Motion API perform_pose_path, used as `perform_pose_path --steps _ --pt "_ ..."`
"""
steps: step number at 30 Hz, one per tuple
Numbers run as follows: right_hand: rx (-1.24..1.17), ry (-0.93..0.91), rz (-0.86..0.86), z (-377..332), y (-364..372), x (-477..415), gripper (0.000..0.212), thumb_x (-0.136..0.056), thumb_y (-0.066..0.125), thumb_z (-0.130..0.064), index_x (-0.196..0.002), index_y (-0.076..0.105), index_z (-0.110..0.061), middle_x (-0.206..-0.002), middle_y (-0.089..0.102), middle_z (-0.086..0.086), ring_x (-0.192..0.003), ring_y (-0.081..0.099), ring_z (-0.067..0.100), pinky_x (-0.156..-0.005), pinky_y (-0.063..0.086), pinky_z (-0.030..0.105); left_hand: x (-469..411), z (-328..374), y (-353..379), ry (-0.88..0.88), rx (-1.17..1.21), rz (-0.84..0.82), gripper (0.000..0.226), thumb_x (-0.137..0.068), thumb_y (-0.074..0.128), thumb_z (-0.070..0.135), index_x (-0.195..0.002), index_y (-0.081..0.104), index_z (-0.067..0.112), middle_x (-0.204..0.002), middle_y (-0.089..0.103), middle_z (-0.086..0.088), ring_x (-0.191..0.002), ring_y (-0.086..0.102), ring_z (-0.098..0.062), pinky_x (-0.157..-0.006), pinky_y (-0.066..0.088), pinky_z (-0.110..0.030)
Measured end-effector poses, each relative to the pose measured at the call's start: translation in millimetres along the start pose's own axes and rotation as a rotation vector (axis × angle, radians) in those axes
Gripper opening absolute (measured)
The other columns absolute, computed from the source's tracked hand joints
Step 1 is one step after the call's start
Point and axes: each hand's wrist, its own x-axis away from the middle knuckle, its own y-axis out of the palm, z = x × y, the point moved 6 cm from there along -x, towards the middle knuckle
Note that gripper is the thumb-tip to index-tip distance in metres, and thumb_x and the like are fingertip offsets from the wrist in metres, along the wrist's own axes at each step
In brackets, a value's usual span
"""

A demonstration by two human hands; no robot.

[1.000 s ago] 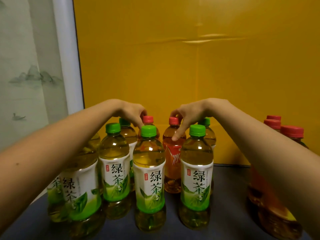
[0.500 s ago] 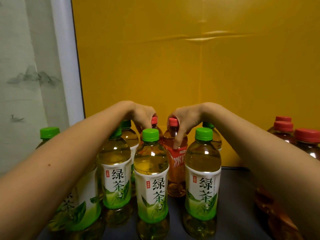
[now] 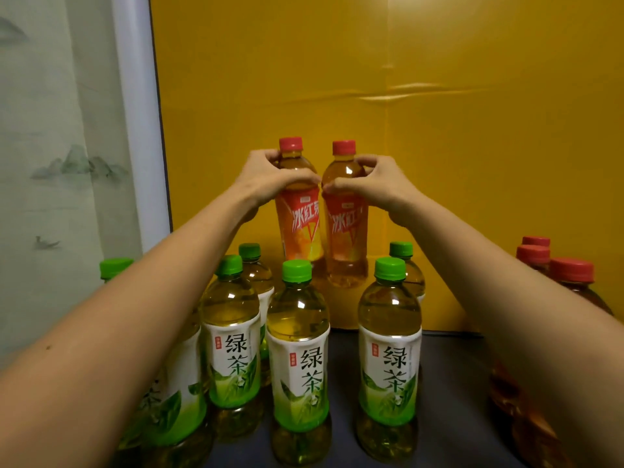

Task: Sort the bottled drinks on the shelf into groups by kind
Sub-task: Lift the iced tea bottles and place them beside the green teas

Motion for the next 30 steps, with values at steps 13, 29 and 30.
perform_pose_path --steps 13,29,30 --pt "-0.135 -0.378 0.533 -124 -73 52 0.064 -0.068 0.077 -0.044 -0.124 0.054 -0.023 -0.109 0.043 0.0 -0.108 0.051 0.016 -0.092 0.049 0.033 30 136 -19 0.488 0.368 0.305 0.025 -0.061 0.073 0.019 -0.081 0.058 0.019 -0.078 0.064 -0.002 -0.067 0.061 -0.012 -0.063 0.053 -0.028" --pt "-0.064 -0.315 0.511 -93 -235 178 0.056 -0.056 0.07 -0.053 -0.105 0.059 -0.027 -0.11 0.064 0.005 -0.096 0.066 0.019 -0.081 0.057 0.042 137 226 124 0.46 0.615 0.065 0.018 -0.073 0.071 0.01 -0.083 0.058 0.016 -0.075 0.064 -0.001 -0.066 0.064 -0.014 -0.062 0.055 -0.03" --pt "-0.066 -0.298 0.507 -85 -244 185 0.058 -0.056 0.07 -0.052 -0.107 0.06 -0.024 -0.11 0.064 0.006 -0.096 0.066 0.02 -0.081 0.056 0.043 143 227 138 0.441 0.632 0.054 0.017 -0.073 0.071 0.009 -0.081 0.058 0.017 -0.074 0.064 -0.001 -0.066 0.065 -0.015 -0.062 0.056 -0.032"
